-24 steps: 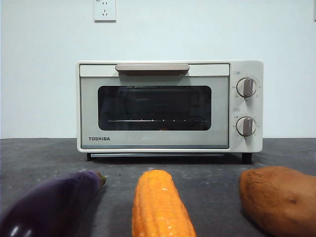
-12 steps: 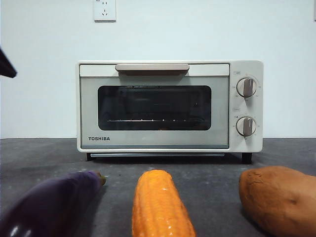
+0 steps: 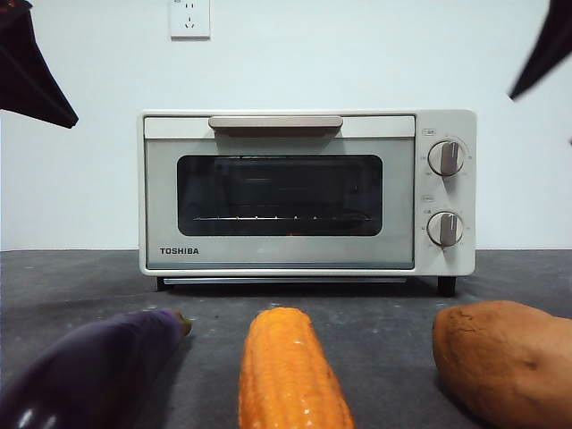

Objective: Take the eggplant from the table,put the eggplant in the oven

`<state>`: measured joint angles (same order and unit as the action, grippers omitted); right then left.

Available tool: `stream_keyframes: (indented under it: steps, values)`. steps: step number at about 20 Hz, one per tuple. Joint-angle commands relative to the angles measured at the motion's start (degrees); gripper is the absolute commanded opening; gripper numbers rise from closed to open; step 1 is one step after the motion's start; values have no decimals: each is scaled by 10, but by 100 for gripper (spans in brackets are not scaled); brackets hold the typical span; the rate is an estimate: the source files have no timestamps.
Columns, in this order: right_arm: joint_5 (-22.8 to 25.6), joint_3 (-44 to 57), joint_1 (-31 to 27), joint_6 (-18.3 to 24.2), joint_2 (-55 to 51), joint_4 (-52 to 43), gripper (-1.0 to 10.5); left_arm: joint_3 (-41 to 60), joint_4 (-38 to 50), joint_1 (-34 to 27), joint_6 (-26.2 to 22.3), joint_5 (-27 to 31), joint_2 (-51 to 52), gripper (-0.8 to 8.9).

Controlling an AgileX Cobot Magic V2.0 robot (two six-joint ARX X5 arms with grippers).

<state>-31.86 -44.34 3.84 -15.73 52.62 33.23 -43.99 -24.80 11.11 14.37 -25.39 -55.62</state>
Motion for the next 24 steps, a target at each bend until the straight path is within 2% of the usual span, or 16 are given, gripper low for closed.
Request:
stream_keyframes:
  steps: [1,4,7,13,15,19,24]
  values:
    - [-32,-10,37,-60,14,-17,390,-12,4,2,-9,-1,-5,6]
    - [-7,-13,136,-103,42,-49,390,-13,5,2,-9,0,-5,6]
    - [79,-43,252,-125,90,-53,390,-13,6,2,-9,1,-5,6]
    - [184,-184,421,-151,242,28,390,-13,5,2,-17,1,-3,6]
    - [206,-238,459,-152,299,62,381,-13,5,2,-21,7,7,6]
    - [218,-324,521,-152,417,86,379,-13,4,1,-32,76,44,6]
    - [229,-372,564,-159,529,95,379,-13,3,1,-43,122,87,6]
